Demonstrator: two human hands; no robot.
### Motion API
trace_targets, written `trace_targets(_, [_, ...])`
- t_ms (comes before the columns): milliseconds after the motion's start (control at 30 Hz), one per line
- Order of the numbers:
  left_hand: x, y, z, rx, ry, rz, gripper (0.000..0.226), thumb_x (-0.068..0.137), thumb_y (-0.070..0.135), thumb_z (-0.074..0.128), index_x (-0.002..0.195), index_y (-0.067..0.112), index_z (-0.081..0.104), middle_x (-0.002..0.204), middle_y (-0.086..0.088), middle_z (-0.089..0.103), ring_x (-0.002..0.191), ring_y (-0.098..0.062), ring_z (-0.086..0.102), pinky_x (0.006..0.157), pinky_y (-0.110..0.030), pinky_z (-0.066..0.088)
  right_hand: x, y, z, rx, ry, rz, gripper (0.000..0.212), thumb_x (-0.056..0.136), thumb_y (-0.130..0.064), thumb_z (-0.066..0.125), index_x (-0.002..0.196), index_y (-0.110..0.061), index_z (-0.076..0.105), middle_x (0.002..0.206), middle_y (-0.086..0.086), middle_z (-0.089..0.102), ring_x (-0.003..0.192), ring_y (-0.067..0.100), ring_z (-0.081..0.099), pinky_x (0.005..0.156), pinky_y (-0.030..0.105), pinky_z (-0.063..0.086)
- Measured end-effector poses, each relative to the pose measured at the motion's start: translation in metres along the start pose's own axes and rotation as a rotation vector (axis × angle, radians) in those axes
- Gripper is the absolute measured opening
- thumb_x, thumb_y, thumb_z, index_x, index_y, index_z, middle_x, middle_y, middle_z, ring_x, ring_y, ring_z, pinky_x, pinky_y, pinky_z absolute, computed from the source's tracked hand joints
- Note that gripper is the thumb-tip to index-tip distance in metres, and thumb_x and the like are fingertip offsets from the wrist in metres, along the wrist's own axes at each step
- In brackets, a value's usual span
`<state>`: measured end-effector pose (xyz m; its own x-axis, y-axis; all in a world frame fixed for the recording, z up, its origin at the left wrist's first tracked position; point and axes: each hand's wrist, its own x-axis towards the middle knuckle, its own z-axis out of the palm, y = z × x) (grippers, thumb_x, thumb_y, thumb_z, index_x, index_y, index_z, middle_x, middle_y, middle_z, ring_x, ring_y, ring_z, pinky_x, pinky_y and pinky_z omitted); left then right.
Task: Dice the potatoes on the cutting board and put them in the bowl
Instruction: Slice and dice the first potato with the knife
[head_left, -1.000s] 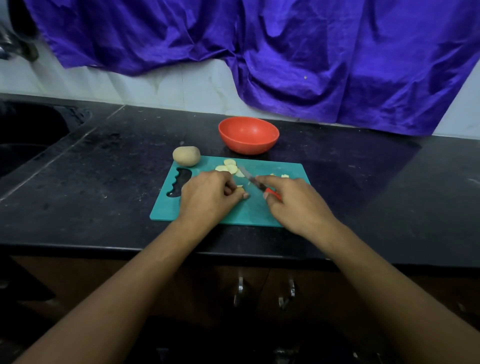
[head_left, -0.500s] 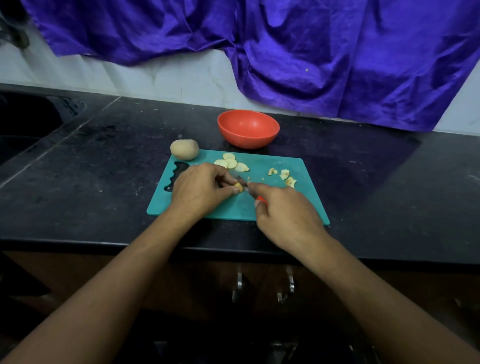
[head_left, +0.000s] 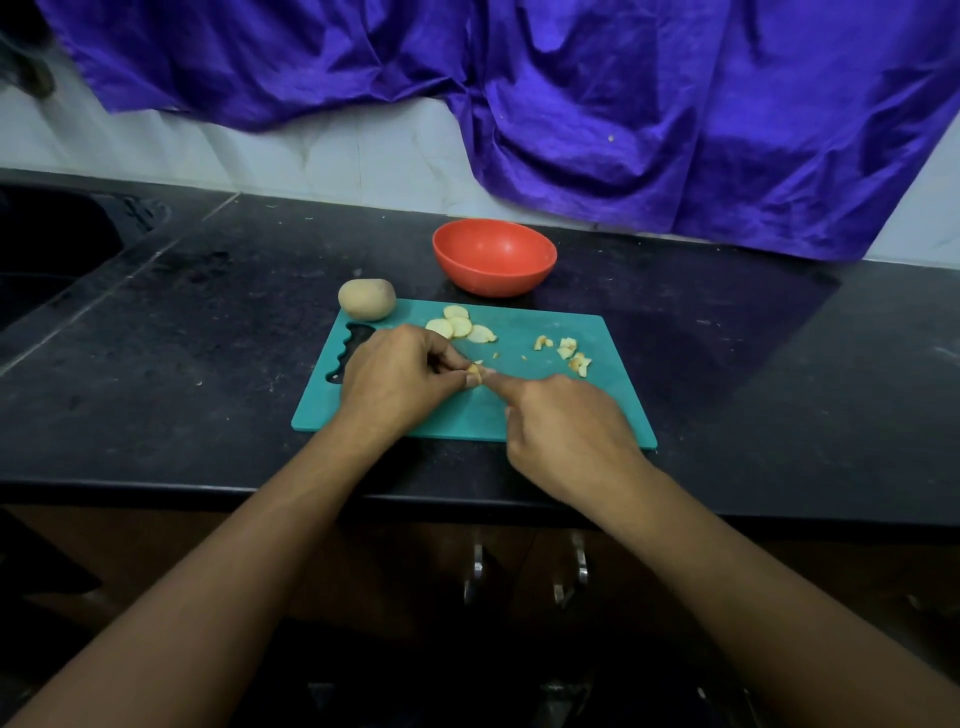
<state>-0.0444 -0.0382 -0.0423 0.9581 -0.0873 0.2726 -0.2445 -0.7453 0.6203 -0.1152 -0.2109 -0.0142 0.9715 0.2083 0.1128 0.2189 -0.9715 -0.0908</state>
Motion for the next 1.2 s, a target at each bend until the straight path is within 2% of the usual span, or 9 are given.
trace_targets(133, [-0.001, -0.001, 0.001, -0.003, 0.011, -0.003, 0.014, 0.077, 0.05, 0.085, 0.076, 0.038, 0.077, 0.075, 0.023, 0.072, 0.079, -0.001, 0.066, 0.071, -0.03, 0.055, -0.001, 0.031, 0.001, 0.272, -0.064, 0.059, 0.046, 0.102, -0.033, 0.052, 0.145, -0.05, 0.05, 0.12, -0.006, 0.067, 0.103, 0.015, 0.063, 0.088, 0.039, 0.055])
trace_targets(233, [-0.001, -0.004, 0.0, -0.05, 0.012, 0.017, 0.01, 0.081, 0.043, 0.084, 0.082, 0.035, 0.079, 0.076, 0.021, 0.073, 0.077, 0.0, 0.066, 0.071, -0.027, 0.053, -0.001, 0.044, 0.001, 0.627, -0.068, 0.161, 0.038, 0.104, -0.028, 0.057, 0.138, -0.045, 0.059, 0.074, -0.01, 0.064, 0.066, 0.007, 0.059, 0.059, 0.031, 0.051])
trace_targets(300, [-0.001, -0.007, -0.001, -0.128, 0.011, 0.017, 0.009, 0.082, 0.037, 0.084, 0.087, 0.031, 0.08, 0.077, 0.018, 0.074, 0.075, 0.002, 0.067, 0.071, -0.021, 0.053, -0.002, 0.045, -0.002, 0.692, -0.023, 0.189, 0.039, 0.104, -0.027, 0.057, 0.14, -0.044, 0.058, 0.064, -0.008, 0.061, 0.056, 0.009, 0.055, 0.051, 0.033, 0.051])
trace_targets(433, [0.002, -0.013, 0.0, -0.268, 0.102, -0.03, 0.01, 0.086, 0.018, 0.08, 0.089, 0.024, 0.073, 0.078, 0.011, 0.07, 0.067, -0.002, 0.062, 0.072, -0.022, 0.053, -0.007, 0.035, -0.004, 0.413, 0.039, 0.029, 0.043, 0.102, -0.034, 0.056, 0.142, -0.05, 0.053, 0.115, -0.008, 0.071, 0.089, 0.014, 0.066, 0.079, 0.042, 0.058])
trace_targets(600, [0.003, -0.017, 0.002, -0.29, 0.154, -0.026, 0.016, 0.09, 0.009, 0.071, 0.09, 0.024, 0.069, 0.074, 0.009, 0.064, 0.06, 0.0, 0.055, 0.067, -0.023, 0.049, -0.014, 0.011, 0.0, 0.074, 0.012, -0.105, 0.047, 0.105, -0.036, 0.045, 0.149, -0.049, 0.042, 0.081, -0.011, 0.051, 0.073, 0.01, 0.049, 0.068, 0.034, 0.041])
trace_targets(700, [0.002, -0.016, 0.002, -0.26, 0.149, -0.022, 0.014, 0.091, 0.01, 0.07, 0.092, 0.025, 0.069, 0.075, 0.009, 0.065, 0.059, 0.001, 0.055, 0.063, -0.02, 0.044, -0.01, 0.016, -0.003, 0.014, 0.012, -0.073, 0.048, 0.106, -0.035, 0.042, 0.152, -0.047, 0.039, 0.091, -0.007, 0.055, 0.082, 0.013, 0.051, 0.069, 0.034, 0.04])
trace_targets(933, [0.001, -0.012, 0.002, -0.204, 0.143, -0.018, 0.012, 0.091, 0.012, 0.07, 0.095, 0.023, 0.071, 0.076, 0.009, 0.066, 0.061, 0.003, 0.058, 0.057, -0.01, 0.04, -0.001, 0.059, -0.01, 0.051, 0.017, 0.174, 0.047, 0.104, -0.032, 0.048, 0.149, -0.043, 0.048, 0.105, 0.001, 0.065, 0.074, 0.012, 0.052, 0.064, 0.032, 0.041])
trace_targets(1033, [0.003, -0.015, 0.003, -0.246, 0.162, -0.025, 0.014, 0.094, 0.014, 0.067, 0.096, 0.027, 0.071, 0.078, 0.008, 0.067, 0.057, -0.001, 0.056, 0.061, -0.02, 0.045, -0.002, 0.062, -0.012, 0.151, 0.039, 0.165, 0.046, 0.103, -0.033, 0.052, 0.148, -0.045, 0.05, 0.108, 0.0, 0.067, 0.074, 0.011, 0.056, 0.063, 0.031, 0.041])
trace_targets(1200, [0.008, -0.025, 0.005, -0.5, 0.248, -0.115, 0.017, 0.097, 0.026, 0.055, 0.096, 0.035, 0.069, 0.079, 0.019, 0.064, 0.069, -0.009, 0.056, 0.074, -0.041, 0.053, -0.011, 0.034, -0.01, 0.178, 0.016, -0.075, 0.048, 0.102, -0.034, 0.05, 0.147, -0.051, 0.044, 0.114, -0.003, 0.07, 0.085, 0.013, 0.06, 0.074, 0.033, 0.05])
